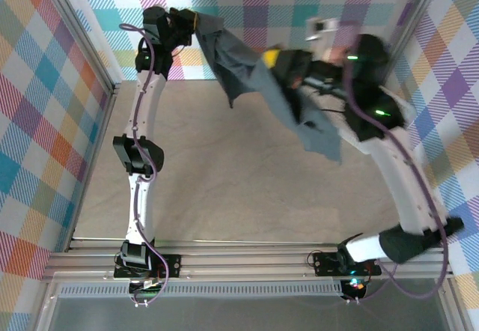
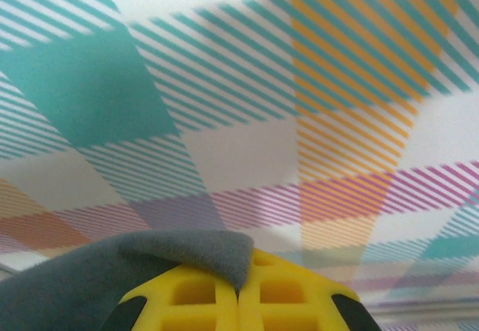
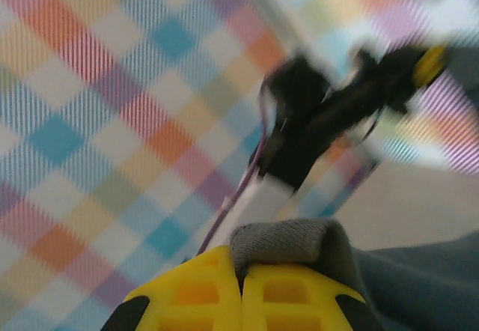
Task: Fold and stack the t-shirts
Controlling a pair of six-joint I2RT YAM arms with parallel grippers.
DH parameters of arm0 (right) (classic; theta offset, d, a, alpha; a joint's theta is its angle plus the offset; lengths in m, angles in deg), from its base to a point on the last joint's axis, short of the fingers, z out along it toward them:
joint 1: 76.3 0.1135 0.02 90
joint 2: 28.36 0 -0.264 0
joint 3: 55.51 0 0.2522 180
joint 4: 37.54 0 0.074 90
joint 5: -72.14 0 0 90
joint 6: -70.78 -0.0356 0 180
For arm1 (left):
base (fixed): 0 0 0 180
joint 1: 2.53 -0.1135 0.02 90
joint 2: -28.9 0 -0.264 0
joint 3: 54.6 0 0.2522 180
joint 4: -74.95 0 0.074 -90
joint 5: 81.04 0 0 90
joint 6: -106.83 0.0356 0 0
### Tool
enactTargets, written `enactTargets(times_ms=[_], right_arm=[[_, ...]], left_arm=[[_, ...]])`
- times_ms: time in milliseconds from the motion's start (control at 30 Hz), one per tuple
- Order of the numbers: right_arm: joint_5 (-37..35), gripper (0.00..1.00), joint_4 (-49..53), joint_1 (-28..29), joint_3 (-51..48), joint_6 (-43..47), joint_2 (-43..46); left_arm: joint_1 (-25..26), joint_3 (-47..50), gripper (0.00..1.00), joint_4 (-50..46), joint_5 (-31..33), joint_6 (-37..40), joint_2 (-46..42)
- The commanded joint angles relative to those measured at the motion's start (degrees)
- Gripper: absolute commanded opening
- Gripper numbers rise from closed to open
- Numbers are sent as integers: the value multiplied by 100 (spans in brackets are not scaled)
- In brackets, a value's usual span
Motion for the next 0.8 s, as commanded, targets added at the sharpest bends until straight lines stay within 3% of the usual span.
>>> enactTargets(times_ms=[0, 33, 100, 133, 200, 300, 367, 467, 600, 700, 767], right_arm=[[839, 0, 165, 799, 81, 153, -1555], [1069, 3, 386, 992, 450, 210, -2125], [1665, 24, 905, 1118, 1369, 143, -3259], [1988, 34, 1066, 1129, 1833, -29, -3758], [2234, 44, 1724, 1120, 2745, -36, -4502], [2228, 55, 2381, 1077, 3365, 207, -4791], [2103, 58, 2442, 958, 3068, 324, -4549], [1627, 58, 2097, 502, 1838, 314, -3820], [495, 52, 1532, -421, -57, -81, -2884], [-82, 43, 1769, -944, -561, -69, -2817], [-586, 37, 2138, -1109, -588, 124, -2898]], left_arm=[[-389, -144, 46, -1117, 269, 703, 406], [-505, -147, 62, -1791, 370, 997, 391], [-644, -136, 81, -3069, 903, 1756, 146], [-666, -74, 85, -3656, 1347, 2159, -97], [-670, 597, 86, -4132, 1923, 2835, -760], [-538, 2908, 83, -3794, 2849, 3114, -2302], [-405, 4424, 80, -3335, 3026, 3061, -3263], [-52, 6164, 75, -2987, 2411, 2578, -4203], [1025, 7753, 67, -2526, 1608, 1766, -4788], [1878, 8241, 58, -1834, 1155, 1142, -4579], [2308, 7994, 56, -1524, 897, 1097, -4048]])
